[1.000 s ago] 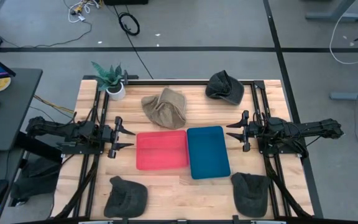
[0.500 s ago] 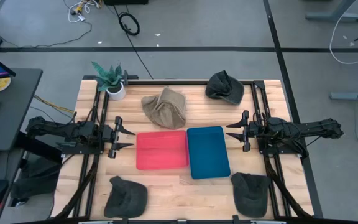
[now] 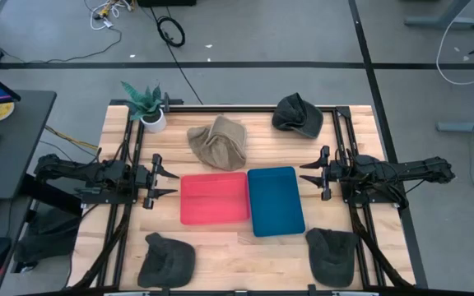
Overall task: Pick & Place hat
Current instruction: Put the bottom right black cap into the blue bin
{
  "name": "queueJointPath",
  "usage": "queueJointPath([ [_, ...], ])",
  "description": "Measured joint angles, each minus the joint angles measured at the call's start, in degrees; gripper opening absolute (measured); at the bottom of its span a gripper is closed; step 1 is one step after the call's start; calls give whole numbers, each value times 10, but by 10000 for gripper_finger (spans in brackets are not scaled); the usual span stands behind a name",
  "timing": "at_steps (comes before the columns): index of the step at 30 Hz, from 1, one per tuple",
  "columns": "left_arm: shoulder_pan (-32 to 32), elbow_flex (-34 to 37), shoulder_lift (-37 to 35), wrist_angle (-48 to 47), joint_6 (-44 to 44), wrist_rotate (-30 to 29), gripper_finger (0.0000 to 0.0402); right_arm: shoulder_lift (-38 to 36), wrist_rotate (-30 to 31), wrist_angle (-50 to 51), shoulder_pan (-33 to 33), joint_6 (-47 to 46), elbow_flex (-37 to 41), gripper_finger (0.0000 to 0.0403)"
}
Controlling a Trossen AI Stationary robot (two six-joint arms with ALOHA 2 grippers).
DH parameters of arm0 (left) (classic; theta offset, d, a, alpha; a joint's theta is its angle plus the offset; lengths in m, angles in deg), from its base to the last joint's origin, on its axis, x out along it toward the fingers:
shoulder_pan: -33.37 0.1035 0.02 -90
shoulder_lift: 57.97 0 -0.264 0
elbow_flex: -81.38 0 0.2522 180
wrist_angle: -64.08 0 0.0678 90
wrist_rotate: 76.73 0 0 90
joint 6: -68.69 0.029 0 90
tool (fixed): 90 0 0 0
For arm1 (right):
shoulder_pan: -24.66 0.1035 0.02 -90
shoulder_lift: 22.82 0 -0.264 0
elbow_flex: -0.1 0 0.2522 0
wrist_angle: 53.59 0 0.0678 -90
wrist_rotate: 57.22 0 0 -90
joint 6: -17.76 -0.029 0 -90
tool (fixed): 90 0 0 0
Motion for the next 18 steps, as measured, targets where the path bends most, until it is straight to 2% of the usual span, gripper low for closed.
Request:
queueJointPath([
  [8, 0, 0, 0, 0, 0, 0, 209, 0, 0, -81, 0, 47, 0, 155],
  [13, 0, 0, 0, 0, 0, 0, 209, 0, 0, -271, 0, 72, 0, 155],
  [18, 0, 0, 0, 0, 0, 0, 209, 0, 15, -502, 0, 47, 0, 155],
])
